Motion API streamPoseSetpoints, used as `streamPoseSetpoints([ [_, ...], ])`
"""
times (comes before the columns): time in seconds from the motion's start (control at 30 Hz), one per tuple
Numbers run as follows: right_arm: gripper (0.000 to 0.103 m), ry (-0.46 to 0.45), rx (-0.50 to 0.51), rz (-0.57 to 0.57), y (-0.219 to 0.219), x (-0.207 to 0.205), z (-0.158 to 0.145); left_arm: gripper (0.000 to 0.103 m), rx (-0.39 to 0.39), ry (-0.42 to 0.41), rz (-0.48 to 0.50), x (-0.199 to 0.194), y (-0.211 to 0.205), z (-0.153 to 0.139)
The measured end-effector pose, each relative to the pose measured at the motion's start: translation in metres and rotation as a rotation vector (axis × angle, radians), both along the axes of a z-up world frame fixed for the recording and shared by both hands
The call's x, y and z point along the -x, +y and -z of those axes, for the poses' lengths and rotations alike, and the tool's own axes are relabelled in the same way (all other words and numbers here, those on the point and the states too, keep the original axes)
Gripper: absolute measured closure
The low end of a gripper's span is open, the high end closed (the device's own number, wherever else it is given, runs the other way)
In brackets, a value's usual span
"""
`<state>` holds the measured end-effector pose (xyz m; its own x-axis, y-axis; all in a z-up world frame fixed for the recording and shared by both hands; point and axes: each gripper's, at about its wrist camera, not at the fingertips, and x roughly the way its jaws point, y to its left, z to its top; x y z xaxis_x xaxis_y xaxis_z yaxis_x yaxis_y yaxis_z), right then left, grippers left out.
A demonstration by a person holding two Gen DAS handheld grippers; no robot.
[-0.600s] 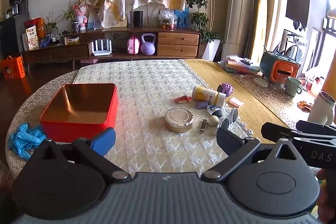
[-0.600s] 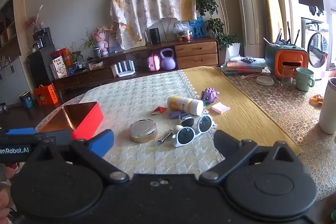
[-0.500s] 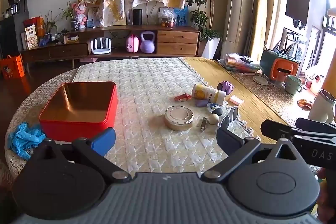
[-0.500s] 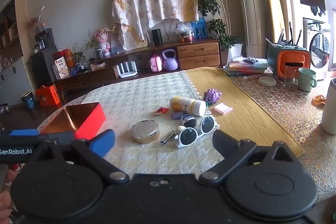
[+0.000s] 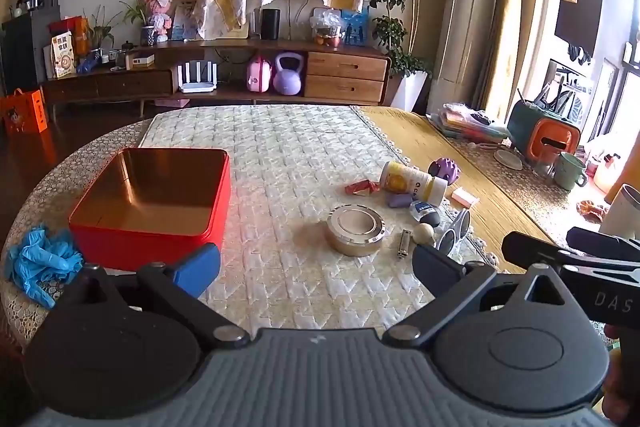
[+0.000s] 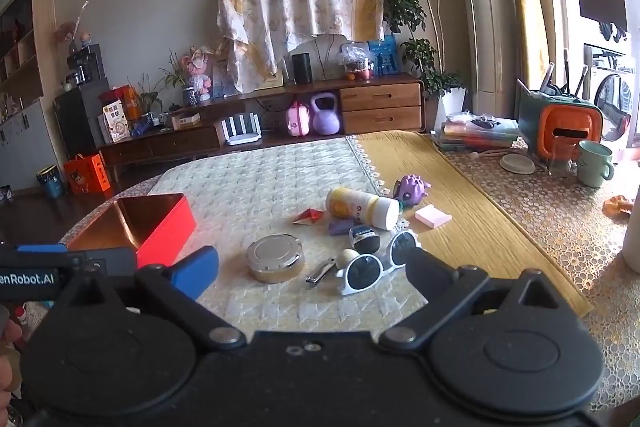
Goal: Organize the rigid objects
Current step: 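Move the left tool toward the silver tin while the right tool approaches the white sunglasses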
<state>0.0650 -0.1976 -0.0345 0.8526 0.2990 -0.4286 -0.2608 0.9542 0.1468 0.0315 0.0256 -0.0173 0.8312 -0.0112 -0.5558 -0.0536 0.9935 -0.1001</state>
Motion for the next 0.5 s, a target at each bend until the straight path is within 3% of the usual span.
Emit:
streamPoseSetpoints([
  [0.5,0.004,0.067,-0.009,-0.023,-0.004,-0.021,0.002,0.000,0.014,0.009,0.000,-0.016,0.005,0.003],
])
